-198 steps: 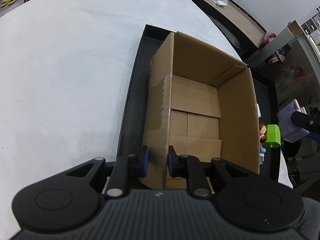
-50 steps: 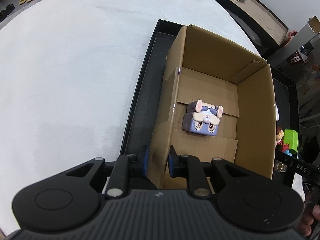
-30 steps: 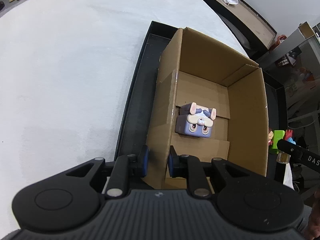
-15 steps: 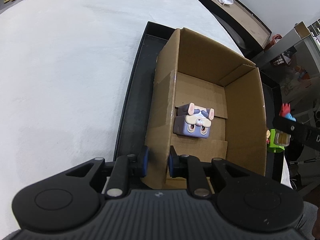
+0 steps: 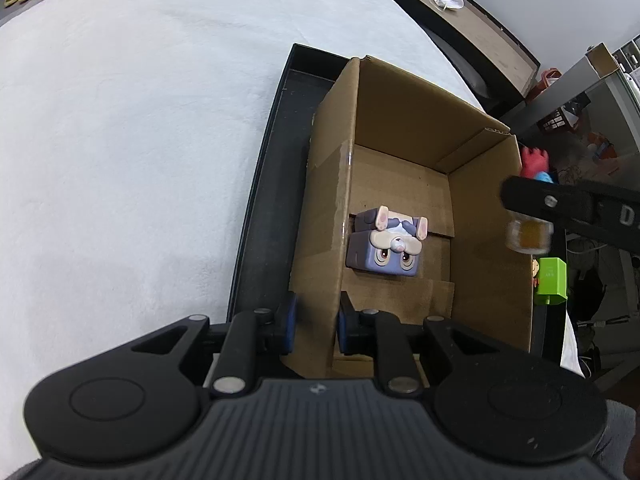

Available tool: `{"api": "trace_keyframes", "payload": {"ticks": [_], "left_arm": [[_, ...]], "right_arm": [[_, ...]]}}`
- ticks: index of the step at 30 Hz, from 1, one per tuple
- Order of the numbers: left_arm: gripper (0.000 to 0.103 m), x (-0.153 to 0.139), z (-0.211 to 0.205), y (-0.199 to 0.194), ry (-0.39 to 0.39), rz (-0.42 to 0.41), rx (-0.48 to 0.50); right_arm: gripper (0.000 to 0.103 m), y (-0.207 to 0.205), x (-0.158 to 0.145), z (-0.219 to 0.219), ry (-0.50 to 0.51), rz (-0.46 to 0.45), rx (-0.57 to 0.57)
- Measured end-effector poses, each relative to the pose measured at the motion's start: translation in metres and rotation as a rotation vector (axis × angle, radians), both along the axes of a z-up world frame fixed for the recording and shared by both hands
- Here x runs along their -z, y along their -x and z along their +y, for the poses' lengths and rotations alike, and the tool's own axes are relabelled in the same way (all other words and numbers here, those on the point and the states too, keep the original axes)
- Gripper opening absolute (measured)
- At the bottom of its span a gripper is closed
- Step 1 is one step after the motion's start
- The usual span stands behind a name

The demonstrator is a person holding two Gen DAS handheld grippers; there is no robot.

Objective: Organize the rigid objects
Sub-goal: 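Carry the blue mug figure with the right gripper into the box, then release the mug figure beside the bunny cube and withdraw the right gripper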

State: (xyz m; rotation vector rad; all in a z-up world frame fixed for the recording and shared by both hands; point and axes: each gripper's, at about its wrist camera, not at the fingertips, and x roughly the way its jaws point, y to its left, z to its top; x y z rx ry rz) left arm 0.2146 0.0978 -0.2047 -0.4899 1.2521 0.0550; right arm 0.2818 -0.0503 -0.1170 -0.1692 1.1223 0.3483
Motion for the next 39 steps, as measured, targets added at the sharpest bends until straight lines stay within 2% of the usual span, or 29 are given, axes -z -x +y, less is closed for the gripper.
{"api": "trace_keyframes", "payload": {"ticks": [8,12,18,33,39], "left_arm": [[0.019,0.002,0.004,0.0,0.026,-0.001,-0.012],[0.019,0.002,0.004,0.0,0.026,0.0,-0.013],[0.02,0.003,0.004,0.0,0.026,-0.004,-0.021],[0.02,0.001,0.005,0.002,0.023,-0.011,-0.014],[0.02,-0.001,0.003,0.002,0.016,-0.011,-0.012]], "right_arm": [[0.038,-0.004,0.008,0.022,-0.058,0.029,-0.024],[0.045,-0.006,0.008,0.025,-0.082,0.046,-0.034],[0.05,-0.002,0.004,0.018,-0.072,0.02,-0.037],[0.061,0.01,-0.01,-0.05,-0.082,-0.002,0.093],[0.061,0.008,-0.008,-0.087,-0.067,-0.005,0.163]]}}
